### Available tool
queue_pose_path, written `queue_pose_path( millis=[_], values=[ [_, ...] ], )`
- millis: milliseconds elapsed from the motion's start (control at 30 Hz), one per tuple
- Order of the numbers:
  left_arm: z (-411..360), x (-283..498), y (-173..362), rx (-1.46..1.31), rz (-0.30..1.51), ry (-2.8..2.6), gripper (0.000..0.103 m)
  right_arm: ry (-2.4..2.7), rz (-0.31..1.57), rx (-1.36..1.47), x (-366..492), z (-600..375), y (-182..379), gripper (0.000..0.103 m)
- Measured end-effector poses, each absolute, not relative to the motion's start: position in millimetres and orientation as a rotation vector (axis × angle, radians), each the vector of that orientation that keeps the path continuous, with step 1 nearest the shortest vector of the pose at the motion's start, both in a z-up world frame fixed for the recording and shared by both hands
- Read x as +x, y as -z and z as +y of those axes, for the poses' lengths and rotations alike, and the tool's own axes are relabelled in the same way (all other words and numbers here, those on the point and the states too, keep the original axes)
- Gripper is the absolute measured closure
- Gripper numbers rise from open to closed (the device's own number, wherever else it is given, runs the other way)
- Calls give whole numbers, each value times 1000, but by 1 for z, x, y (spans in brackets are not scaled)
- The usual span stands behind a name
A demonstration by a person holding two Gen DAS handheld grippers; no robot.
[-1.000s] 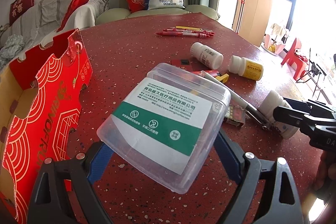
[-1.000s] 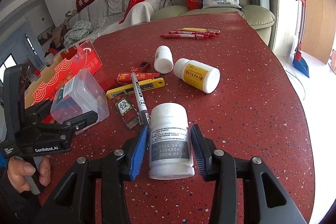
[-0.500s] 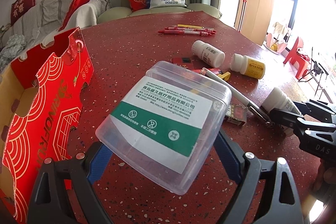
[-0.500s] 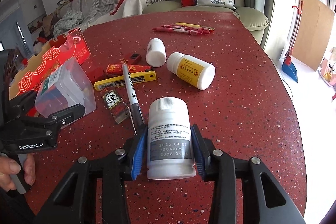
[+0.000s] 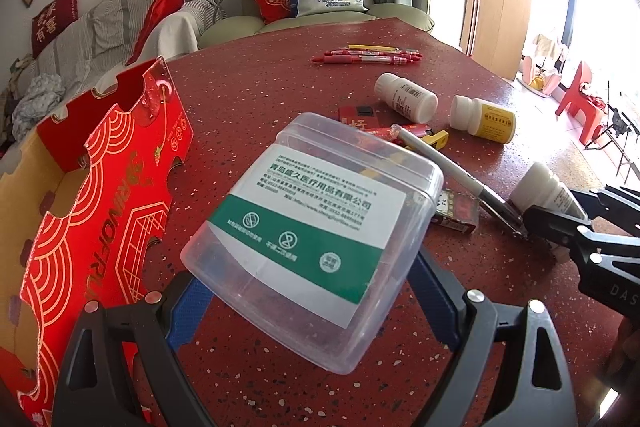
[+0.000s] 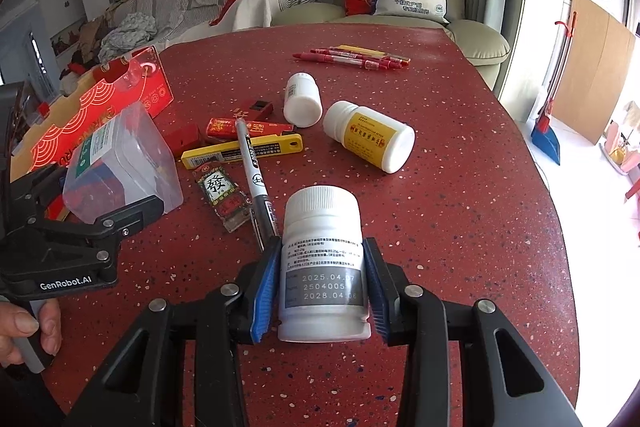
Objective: Organize rigid objects
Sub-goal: 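Lift the white bottle with the right gripper while the left gripper holds the clear box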
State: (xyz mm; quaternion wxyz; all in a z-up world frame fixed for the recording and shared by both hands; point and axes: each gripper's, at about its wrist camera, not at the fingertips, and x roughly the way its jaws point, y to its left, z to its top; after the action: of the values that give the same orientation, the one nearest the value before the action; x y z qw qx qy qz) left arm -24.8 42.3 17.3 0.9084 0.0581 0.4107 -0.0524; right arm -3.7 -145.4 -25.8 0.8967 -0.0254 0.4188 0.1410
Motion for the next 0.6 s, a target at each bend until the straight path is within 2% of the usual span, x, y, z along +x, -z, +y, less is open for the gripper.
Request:
queue_pose_path(
  millis=[300, 567, 600],
  values=[
    [55, -69, -18, 25, 891, 72, 12, -277, 838, 56, -59, -157, 14, 62],
    [51, -103, -15, 47, 882, 26, 12, -268, 878, -24, -84, -127, 30, 62],
    [51, -107, -11, 52, 896, 13, 20, -267, 877, -32, -86, -124, 30, 62]
  ],
)
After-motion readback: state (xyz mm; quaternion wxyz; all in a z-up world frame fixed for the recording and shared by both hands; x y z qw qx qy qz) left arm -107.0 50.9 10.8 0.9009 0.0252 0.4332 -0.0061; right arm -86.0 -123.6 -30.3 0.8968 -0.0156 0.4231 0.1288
